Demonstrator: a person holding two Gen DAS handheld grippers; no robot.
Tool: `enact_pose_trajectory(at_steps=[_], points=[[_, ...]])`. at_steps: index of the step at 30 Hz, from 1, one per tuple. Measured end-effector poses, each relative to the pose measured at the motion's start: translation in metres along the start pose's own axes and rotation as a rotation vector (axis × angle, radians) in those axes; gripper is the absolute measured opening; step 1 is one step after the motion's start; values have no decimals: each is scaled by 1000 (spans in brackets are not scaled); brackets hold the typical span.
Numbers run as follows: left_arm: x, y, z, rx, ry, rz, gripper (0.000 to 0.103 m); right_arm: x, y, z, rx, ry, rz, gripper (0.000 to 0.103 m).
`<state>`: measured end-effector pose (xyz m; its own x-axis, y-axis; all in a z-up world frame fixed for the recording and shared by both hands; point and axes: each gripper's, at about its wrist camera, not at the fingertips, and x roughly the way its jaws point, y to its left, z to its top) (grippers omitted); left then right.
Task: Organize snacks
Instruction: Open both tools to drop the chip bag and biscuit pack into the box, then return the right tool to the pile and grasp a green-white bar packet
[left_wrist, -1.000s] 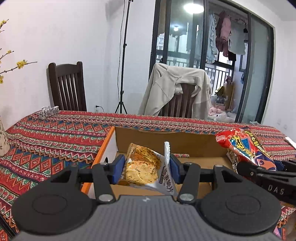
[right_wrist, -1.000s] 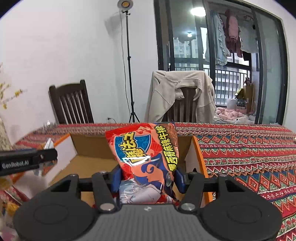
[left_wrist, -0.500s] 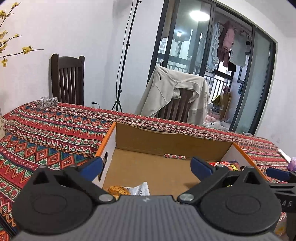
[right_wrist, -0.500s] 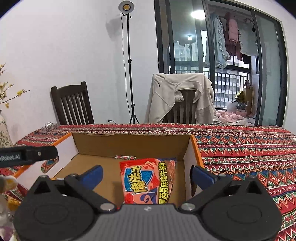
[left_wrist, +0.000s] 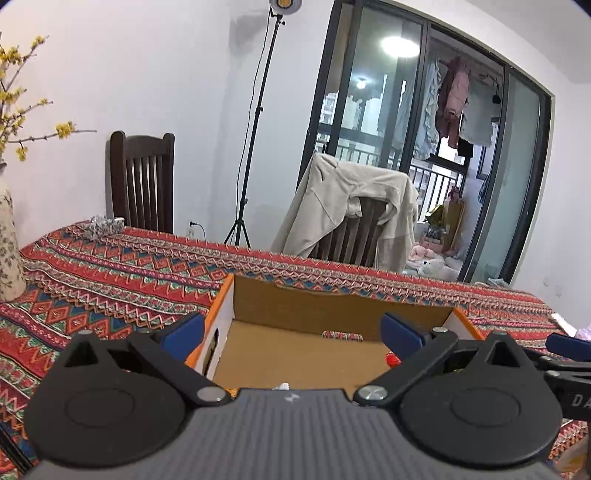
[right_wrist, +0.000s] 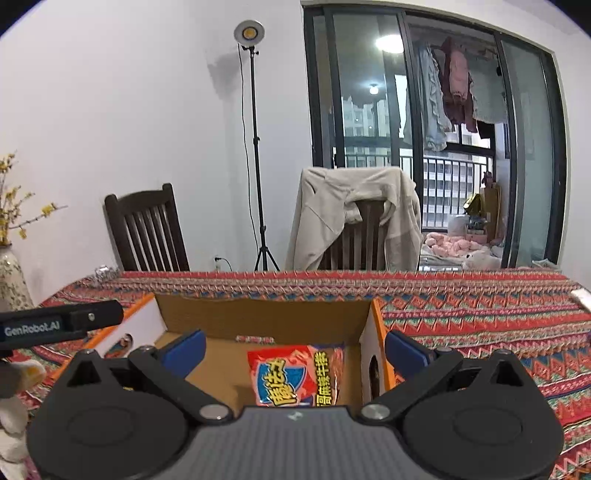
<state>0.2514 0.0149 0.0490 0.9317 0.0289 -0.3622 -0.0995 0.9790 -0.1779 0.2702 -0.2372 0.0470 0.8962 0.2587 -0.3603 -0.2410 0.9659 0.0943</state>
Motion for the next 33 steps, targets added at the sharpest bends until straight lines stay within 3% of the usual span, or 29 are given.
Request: enact_pose_trajectory(at_steps=[10,20,25,33], points=[[-58,12,-5,27,-19,-7,103,-61,18,-4,-73,-8,19,103],[-102,35,-46,40,39,-2,103,-94,34,-52,-94,95,55,103],[-117,46,-70,57,61,7,103,-103,39,-76,-92,157,34,103],[-126,59,-104,77,102,22,103,-108,37,-111,-55,256,47,103]])
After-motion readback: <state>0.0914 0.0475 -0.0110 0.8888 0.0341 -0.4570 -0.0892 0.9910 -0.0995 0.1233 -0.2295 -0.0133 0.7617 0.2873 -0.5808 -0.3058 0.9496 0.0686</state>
